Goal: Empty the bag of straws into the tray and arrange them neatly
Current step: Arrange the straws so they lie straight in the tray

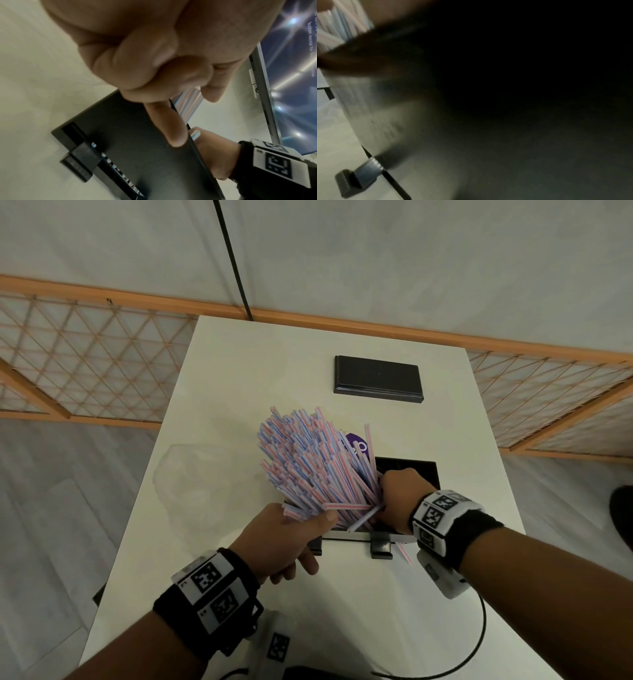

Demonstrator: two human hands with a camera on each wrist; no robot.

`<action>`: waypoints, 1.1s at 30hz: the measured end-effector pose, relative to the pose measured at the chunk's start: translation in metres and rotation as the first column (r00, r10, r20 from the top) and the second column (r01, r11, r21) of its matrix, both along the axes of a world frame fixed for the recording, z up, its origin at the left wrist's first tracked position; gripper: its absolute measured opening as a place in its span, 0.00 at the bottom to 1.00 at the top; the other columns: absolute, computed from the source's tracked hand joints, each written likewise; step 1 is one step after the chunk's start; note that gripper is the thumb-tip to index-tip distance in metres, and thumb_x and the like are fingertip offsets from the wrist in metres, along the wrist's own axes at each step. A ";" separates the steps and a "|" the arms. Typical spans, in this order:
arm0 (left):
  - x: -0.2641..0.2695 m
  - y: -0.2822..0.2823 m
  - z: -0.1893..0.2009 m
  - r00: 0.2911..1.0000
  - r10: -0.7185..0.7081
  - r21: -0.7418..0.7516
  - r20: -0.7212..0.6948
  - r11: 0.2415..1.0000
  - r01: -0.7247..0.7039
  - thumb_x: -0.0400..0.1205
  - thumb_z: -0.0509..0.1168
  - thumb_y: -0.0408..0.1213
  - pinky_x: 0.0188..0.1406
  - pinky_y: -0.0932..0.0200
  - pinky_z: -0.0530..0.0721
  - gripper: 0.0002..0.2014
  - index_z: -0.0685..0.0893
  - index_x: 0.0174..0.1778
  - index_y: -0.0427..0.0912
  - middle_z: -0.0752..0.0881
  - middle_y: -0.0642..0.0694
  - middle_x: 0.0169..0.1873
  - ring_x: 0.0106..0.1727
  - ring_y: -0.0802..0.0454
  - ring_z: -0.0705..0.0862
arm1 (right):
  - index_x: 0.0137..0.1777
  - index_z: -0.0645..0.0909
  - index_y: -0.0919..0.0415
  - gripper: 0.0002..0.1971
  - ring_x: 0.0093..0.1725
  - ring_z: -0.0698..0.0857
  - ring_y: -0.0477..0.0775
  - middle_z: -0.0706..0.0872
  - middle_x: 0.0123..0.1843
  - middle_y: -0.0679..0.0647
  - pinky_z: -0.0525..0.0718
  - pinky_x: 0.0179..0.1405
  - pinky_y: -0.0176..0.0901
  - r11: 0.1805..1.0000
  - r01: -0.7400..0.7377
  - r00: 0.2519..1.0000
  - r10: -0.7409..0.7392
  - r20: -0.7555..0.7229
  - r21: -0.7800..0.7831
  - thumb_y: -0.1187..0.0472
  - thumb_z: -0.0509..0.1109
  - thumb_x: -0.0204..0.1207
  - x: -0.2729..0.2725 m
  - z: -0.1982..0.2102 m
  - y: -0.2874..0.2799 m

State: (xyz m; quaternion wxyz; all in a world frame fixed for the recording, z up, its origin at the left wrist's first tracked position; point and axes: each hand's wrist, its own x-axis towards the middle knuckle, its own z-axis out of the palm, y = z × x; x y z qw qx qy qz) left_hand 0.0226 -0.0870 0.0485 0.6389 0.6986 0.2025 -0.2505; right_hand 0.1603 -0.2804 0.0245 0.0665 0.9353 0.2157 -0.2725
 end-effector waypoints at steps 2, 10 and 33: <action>0.000 0.000 0.000 1.000 -0.001 -0.004 -0.001 1.000 0.001 0.83 0.67 0.59 0.17 0.62 0.70 0.19 0.88 0.55 0.46 0.91 0.35 0.30 0.15 0.49 0.72 | 0.33 0.70 0.53 0.17 0.32 0.80 0.52 0.77 0.31 0.49 0.77 0.31 0.42 1.000 0.022 1.000 -0.022 0.000 -0.013 0.50 0.77 0.71 0.003 -0.003 0.000; 0.000 0.002 -0.002 1.000 -0.007 -0.021 0.005 1.000 0.008 0.83 0.66 0.60 0.17 0.63 0.70 0.15 0.87 0.57 0.55 0.92 0.35 0.31 0.16 0.50 0.73 | 0.34 0.76 0.52 0.17 0.43 0.79 0.57 0.68 0.34 0.46 0.78 0.40 0.44 0.998 -0.057 0.998 0.056 0.039 0.018 0.42 0.72 0.73 0.002 0.006 0.002; -0.002 0.009 -0.001 0.997 -0.077 -0.007 0.018 0.997 0.077 0.85 0.66 0.56 0.18 0.62 0.71 0.16 0.88 0.53 0.47 0.93 0.38 0.33 0.17 0.49 0.74 | 0.62 0.79 0.54 0.11 0.56 0.85 0.60 0.88 0.56 0.53 0.78 0.54 0.45 0.914 0.092 0.996 -0.076 -0.055 0.395 0.55 0.69 0.80 0.001 0.008 0.004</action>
